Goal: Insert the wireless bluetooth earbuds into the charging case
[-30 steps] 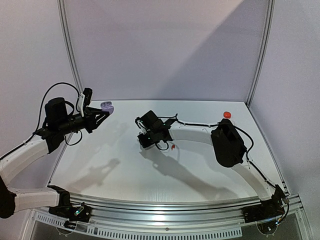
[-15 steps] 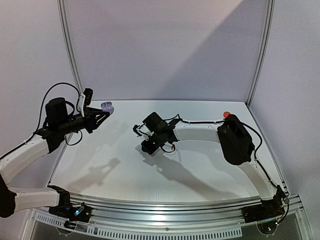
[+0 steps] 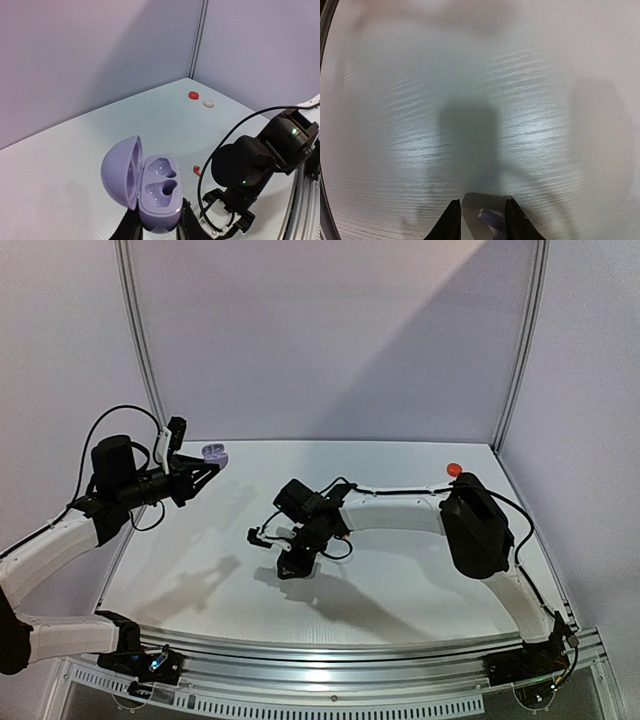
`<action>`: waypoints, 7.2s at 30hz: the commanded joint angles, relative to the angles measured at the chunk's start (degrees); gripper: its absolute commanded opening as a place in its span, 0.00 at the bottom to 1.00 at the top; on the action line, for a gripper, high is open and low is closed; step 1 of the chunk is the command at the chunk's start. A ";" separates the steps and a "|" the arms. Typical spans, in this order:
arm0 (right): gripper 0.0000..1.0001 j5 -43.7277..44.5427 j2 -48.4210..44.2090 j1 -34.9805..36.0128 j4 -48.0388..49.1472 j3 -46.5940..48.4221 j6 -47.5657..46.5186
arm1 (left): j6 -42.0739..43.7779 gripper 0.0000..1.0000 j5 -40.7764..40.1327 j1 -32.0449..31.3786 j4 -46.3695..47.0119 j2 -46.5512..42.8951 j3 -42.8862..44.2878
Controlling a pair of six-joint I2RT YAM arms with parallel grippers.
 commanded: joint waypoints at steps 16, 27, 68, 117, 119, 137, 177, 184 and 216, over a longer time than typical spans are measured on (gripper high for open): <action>0.46 3.96 -10.27 3.24 -9.18 -7.22 -15.04 | 1.85 0.00 -1.20 0.70 0.66 0.30 -1.25; 0.58 8.88 -18.55 3.10 5.35 -12.11 4.14 | 0.61 0.00 -1.69 0.79 0.96 -1.01 -1.81; 0.72 30.41 1.57 3.10 -25.52 13.66 64.77 | -5.32 0.00 -3.96 0.38 5.61 -4.75 -5.99; 0.58 29.47 -2.12 7.62 -24.20 1.54 42.14 | -3.70 0.00 -4.51 0.34 6.74 -7.07 -10.39; 0.58 26.69 -0.85 6.77 -23.70 1.76 38.19 | -3.55 0.00 -4.51 0.34 6.53 -7.15 -10.33; 0.29 19.91 0.42 5.14 -22.96 1.20 34.54 | -1.68 0.00 -5.21 0.34 5.26 -7.58 -10.03; 0.09 20.27 -31.05 1.70 5.99 2.32 42.34 | -7.39 0.00 4.02 -4.96 14.38 -5.30 -3.91; 0.08 18.63 -35.02 3.97 15.40 2.03 41.56 | -9.18 0.00 5.08 -8.34 17.88 -2.84 0.37; 0.05 11.10 -33.30 7.95 35.13 -1.75 40.82 | -4.75 0.00 5.84 -13.36 27.10 -3.42 0.37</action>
